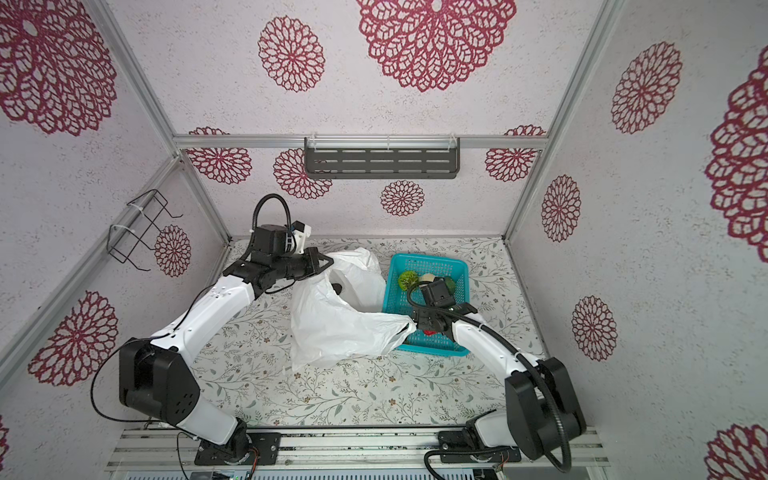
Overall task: Place the fruits into the plastic bag
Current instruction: 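Move the right gripper to the red strawberry and grasp it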
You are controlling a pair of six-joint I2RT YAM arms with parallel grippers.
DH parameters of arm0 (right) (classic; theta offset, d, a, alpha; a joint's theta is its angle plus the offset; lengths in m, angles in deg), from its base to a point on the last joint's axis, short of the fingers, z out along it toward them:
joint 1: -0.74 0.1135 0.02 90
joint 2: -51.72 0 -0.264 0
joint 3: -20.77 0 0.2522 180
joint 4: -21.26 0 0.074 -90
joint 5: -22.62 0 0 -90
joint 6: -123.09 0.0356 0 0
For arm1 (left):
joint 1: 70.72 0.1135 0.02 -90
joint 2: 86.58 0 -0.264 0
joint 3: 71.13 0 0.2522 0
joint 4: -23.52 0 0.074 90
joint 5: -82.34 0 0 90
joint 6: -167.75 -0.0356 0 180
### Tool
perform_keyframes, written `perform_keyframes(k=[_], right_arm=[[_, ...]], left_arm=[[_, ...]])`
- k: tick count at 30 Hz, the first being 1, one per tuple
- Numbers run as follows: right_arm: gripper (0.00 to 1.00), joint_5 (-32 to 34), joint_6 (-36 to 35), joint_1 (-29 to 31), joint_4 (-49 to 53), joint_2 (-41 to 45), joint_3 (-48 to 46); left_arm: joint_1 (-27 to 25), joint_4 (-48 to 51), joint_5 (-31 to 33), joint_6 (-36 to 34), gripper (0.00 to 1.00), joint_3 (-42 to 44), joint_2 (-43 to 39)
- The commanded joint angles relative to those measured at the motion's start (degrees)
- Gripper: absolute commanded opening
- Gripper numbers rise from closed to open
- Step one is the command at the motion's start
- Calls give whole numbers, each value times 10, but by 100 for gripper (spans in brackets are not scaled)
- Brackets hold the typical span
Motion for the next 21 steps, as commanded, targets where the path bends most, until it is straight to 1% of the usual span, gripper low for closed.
perform_keyframes(k=[1, 7, 9, 11, 12, 13, 16, 19, 21], right_arm=[[95, 18, 27, -11, -10, -21, 16], [92, 9, 38, -21, -33, -77, 32], [90, 12, 44, -23, -37, -97, 36], [85, 11, 43, -24, -51, -111, 33], [80, 9, 41, -24, -59, -117, 33], [73, 9, 38, -25, -65, -122, 34], [56, 18, 26, -25, -71, -133, 42], [39, 22, 9, -25, -77, -127, 45], [34, 14, -4, -25, -85, -114, 45]], left_arm=[[0, -8, -5, -7, 0, -7, -6], [0, -18, -2, -7, 0, 12, -23], [0, -21, -3, -3, 0, 15, -23], [0, -24, -5, -1, 0, 16, -22], [0, -24, -6, 0, 0, 17, -22], [0, -25, -8, 0, 0, 16, -22], [0, -22, -7, -2, 0, 14, -22], [1, -19, -6, -6, 0, 11, -23], [0, -17, -6, -6, 0, 10, -23]])
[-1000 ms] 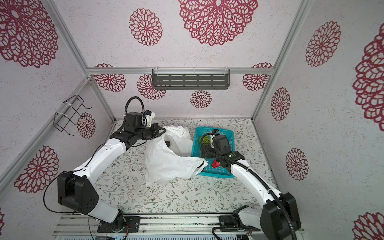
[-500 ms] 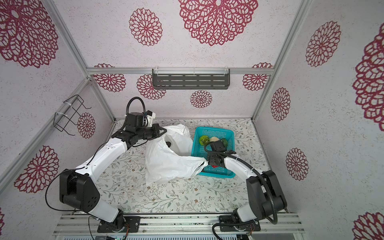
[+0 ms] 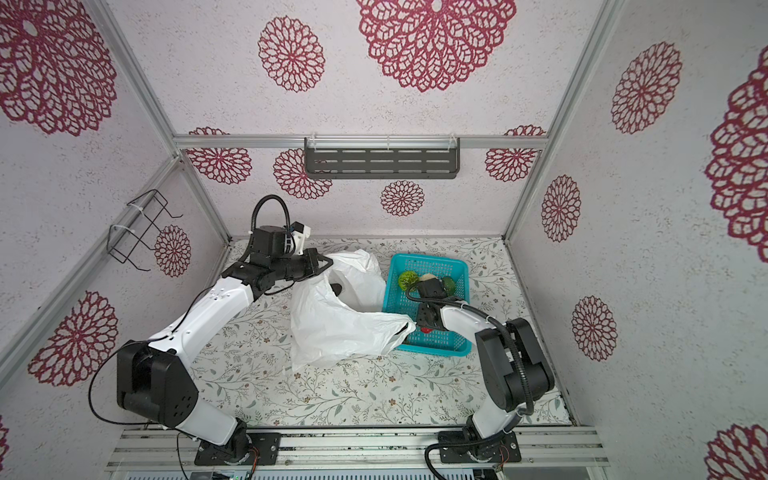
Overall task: Place the fruits into the plastic bag
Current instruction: 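Move the right gripper to the red strawberry and grasp it, then lift the strawberry into the bag and release it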
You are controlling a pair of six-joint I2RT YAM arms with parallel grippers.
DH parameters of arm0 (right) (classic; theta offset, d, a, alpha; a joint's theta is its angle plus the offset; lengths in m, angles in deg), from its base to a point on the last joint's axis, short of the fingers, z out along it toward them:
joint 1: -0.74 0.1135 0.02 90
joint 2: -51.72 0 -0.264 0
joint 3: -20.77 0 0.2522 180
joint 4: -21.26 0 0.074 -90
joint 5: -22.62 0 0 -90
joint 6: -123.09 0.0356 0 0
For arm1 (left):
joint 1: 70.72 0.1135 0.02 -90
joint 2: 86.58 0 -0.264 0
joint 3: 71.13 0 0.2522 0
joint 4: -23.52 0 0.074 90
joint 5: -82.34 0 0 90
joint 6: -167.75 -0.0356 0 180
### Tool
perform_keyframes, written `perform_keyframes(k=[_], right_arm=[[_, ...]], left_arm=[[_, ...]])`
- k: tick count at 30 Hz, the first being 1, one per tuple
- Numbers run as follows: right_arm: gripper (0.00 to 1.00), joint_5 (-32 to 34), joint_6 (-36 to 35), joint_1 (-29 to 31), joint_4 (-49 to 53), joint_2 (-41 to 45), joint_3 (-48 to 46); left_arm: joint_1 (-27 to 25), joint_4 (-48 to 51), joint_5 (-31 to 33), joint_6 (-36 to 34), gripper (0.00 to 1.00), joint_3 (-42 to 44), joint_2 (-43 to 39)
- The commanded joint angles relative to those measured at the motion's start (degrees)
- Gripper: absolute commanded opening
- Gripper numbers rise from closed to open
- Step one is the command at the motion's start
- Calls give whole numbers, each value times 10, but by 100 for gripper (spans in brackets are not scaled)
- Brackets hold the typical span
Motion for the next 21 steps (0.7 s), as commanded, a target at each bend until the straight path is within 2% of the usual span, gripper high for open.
perform_keyframes(k=[1, 5, 8, 11, 15, 21], right_arm=[[33, -3, -25, -4, -17, 31, 16], [33, -60, -50, 6, -51, 98, 13], [34, -147, -71, 21, -105, 154, 12], [35, -221, -93, 43, -134, 176, 29], [36, -306, -135, 87, -105, 140, 81], [39, -382, -191, 165, -45, 34, 171]], left_arm=[[0, -12, -6, -7, 0, 0, -14], [1, -13, -6, -5, 0, 1, -11], [0, -17, -6, -3, 0, 2, -7], [0, -19, -6, -1, 0, 0, -3], [0, -19, -7, 2, 0, -6, 1], [-1, -14, -2, 0, 0, -10, -5]])
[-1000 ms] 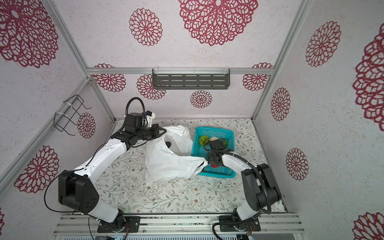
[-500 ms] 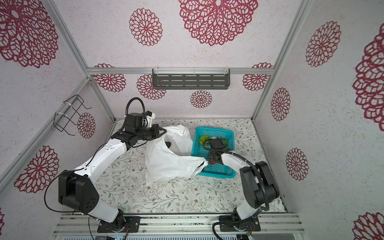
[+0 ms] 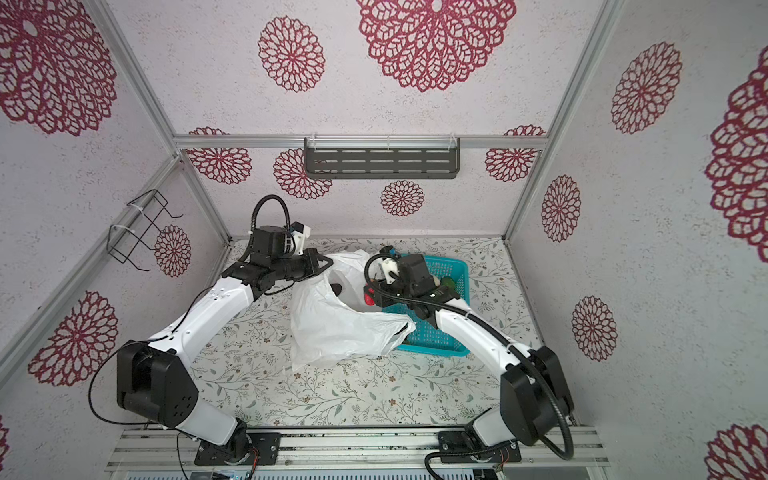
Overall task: Place the fruits into the plastic bag
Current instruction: 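Lift the strawberry into the bag and release it, then move the right gripper back over the basket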
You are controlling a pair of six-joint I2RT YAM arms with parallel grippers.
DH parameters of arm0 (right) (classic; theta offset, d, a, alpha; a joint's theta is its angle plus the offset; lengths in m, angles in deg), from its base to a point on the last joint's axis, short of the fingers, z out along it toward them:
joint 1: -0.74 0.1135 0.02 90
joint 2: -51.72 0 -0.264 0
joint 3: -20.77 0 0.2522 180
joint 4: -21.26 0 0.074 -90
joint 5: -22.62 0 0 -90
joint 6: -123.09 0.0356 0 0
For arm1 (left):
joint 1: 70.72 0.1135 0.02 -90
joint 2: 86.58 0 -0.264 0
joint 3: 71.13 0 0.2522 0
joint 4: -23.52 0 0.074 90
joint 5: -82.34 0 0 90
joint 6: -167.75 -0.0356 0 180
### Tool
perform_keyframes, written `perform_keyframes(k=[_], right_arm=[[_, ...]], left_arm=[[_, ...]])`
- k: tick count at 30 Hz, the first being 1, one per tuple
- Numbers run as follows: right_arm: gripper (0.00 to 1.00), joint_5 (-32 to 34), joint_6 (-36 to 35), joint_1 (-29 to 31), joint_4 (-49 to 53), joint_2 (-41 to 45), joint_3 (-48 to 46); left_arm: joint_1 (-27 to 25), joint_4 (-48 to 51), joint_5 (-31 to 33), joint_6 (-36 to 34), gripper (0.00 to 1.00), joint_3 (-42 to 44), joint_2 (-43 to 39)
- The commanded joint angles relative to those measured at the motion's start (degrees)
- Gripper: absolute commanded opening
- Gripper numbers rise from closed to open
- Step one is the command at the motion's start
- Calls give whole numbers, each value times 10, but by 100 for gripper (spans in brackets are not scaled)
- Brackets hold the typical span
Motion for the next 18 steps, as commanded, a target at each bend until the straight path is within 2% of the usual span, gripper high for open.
perform_keyframes(k=[1, 5, 7, 10, 11, 13, 18], right_arm=[[40, -77, -48, 33, 45, -53, 50], [49, -88, -70, 67, 77, -120, 107], [66, -89, -79, 80, 82, -136, 120], [83, -73, -77, 84, 69, -127, 113], [91, -57, -77, 83, 63, -119, 108], [99, -23, -76, 79, 50, -95, 92], [99, 56, -45, 54, 2, -22, 34]], left_arm=[[-1, -13, -1, -1, 0, -10, -6], [0, -8, 14, -2, 0, -7, -11], [0, -9, 17, -1, 0, -4, -13], [0, -6, 19, 0, 0, -2, -16], [0, -6, 22, 0, 0, -1, -17], [-1, -6, 32, -1, 0, 2, -22], [-1, -17, 47, 3, 0, 13, -27]])
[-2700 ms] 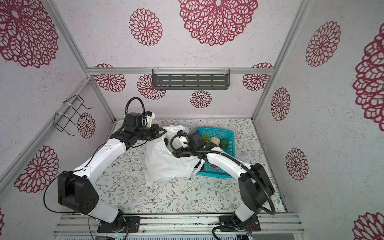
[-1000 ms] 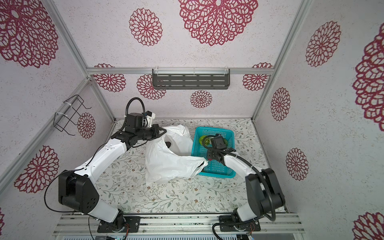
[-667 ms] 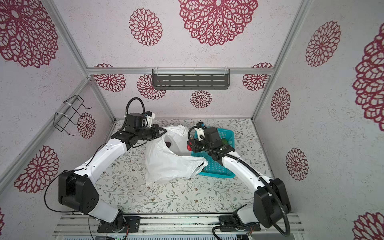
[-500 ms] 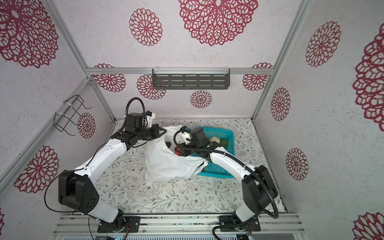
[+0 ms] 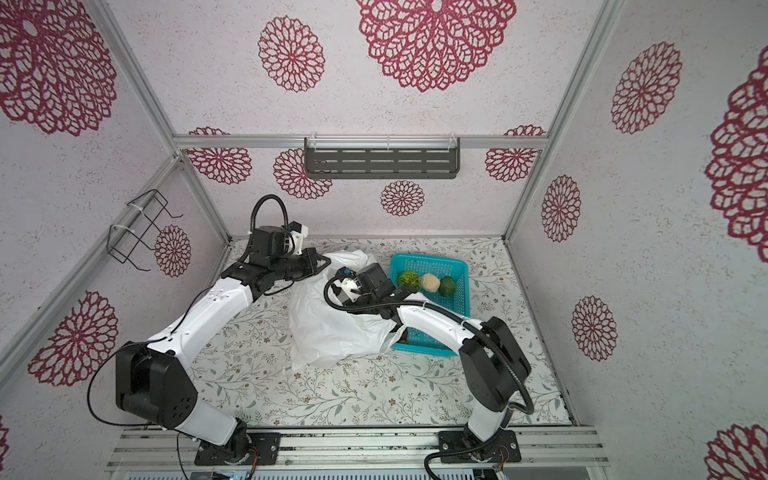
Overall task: Place the fruits into the plastic bag
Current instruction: 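Move the right gripper back over the basket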
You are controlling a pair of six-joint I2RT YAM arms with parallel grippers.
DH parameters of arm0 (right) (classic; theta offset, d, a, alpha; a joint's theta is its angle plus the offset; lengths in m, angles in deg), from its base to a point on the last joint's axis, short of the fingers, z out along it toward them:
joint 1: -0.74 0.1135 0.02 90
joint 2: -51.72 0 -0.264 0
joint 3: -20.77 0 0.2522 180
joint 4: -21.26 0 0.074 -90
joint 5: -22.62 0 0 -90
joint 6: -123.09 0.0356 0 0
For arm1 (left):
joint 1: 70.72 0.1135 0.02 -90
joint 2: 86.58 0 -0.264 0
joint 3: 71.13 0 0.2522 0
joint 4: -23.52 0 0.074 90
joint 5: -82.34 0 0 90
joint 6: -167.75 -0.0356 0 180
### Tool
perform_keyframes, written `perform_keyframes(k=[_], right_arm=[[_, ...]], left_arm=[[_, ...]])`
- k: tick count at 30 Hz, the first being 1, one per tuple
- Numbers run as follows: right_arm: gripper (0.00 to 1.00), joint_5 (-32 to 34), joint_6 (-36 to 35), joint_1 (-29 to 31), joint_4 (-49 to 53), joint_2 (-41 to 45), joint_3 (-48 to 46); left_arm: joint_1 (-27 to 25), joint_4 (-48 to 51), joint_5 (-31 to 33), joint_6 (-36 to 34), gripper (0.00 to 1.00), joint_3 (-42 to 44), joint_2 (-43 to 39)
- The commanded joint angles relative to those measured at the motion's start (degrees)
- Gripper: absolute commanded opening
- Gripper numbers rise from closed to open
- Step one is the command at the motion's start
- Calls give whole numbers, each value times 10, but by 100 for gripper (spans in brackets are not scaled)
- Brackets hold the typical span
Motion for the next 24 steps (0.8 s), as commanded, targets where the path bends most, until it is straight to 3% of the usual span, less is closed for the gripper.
perform_keyframes(k=[1, 4, 8, 13, 20, 24], right_arm=[[99, 74, 20, -23, -51, 80, -32], [99, 142, 41, -42, -98, 146, -94], [99, 155, 98, -116, -149, 230, -177], [98, 249, 147, -200, -118, 288, -234], [97, 294, 143, -233, -99, 284, -260], [98, 294, 180, -249, -91, 246, -244]], left_arm=[[0, -18, 16, 4, 0, 8, -18], [0, -24, 18, 7, 0, 11, -19], [0, -25, 26, 7, 0, 13, -21], [0, -23, 31, 7, 0, 15, -24], [0, -17, 35, 10, 0, 17, -23], [0, -17, 39, 12, 0, 17, -25]])
